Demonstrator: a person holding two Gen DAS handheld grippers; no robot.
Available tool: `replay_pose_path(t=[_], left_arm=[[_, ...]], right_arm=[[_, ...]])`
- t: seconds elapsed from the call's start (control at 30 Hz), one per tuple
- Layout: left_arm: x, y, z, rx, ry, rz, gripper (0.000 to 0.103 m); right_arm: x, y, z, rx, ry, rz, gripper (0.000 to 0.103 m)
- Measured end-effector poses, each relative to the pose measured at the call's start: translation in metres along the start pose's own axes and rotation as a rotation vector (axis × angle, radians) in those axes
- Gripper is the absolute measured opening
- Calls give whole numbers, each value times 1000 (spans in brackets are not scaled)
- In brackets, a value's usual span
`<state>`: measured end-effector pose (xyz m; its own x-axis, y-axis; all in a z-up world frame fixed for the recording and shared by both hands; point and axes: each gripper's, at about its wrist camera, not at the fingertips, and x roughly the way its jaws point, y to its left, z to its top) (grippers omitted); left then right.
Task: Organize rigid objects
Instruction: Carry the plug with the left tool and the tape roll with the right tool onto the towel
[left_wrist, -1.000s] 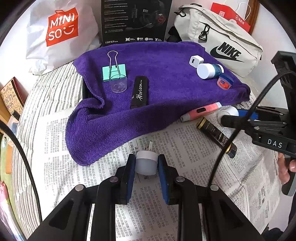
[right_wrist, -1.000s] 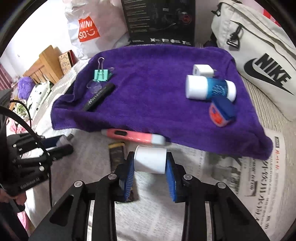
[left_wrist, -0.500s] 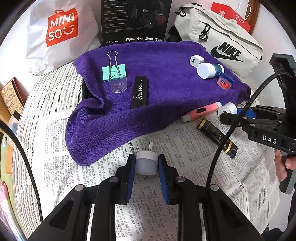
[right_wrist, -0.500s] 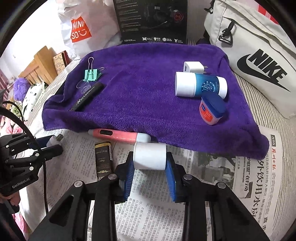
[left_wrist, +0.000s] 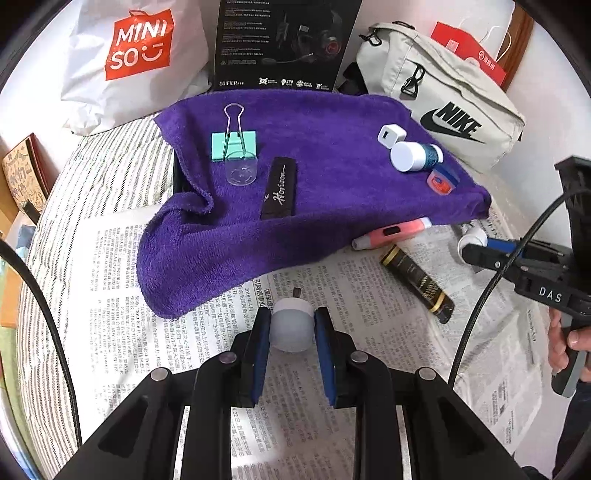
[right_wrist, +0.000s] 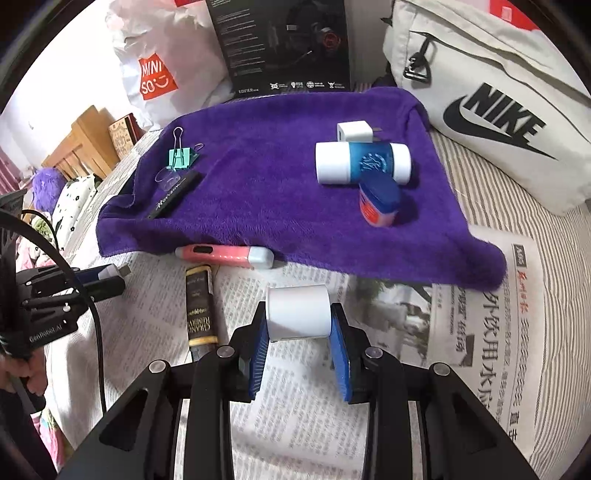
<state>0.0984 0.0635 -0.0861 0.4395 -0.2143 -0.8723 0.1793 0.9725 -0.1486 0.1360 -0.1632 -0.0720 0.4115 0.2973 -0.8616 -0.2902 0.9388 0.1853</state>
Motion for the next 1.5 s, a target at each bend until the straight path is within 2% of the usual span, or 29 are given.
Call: replay_pose_path(t=[0.5, 0.93, 1.17, 1.33, 1.5], left_arm=[[-25, -6, 12, 5, -30, -13, 23], [-36, 0, 32, -10, -63, -10, 23], [-31, 8, 49, -17, -70, -9, 23], [-22, 13, 61, -21, -64, -9, 23], [-9, 16, 69, -24, -47, -13, 23]], right_arm=[[-15, -1, -4, -16, -5, 46, 31], [-24, -9, 21, 0, -44, 72, 31], [-13, -20, 48, 46, -60, 81, 31], [3, -24, 66, 51, -45, 67, 31], [23, -24, 71, 49, -4, 61, 31]])
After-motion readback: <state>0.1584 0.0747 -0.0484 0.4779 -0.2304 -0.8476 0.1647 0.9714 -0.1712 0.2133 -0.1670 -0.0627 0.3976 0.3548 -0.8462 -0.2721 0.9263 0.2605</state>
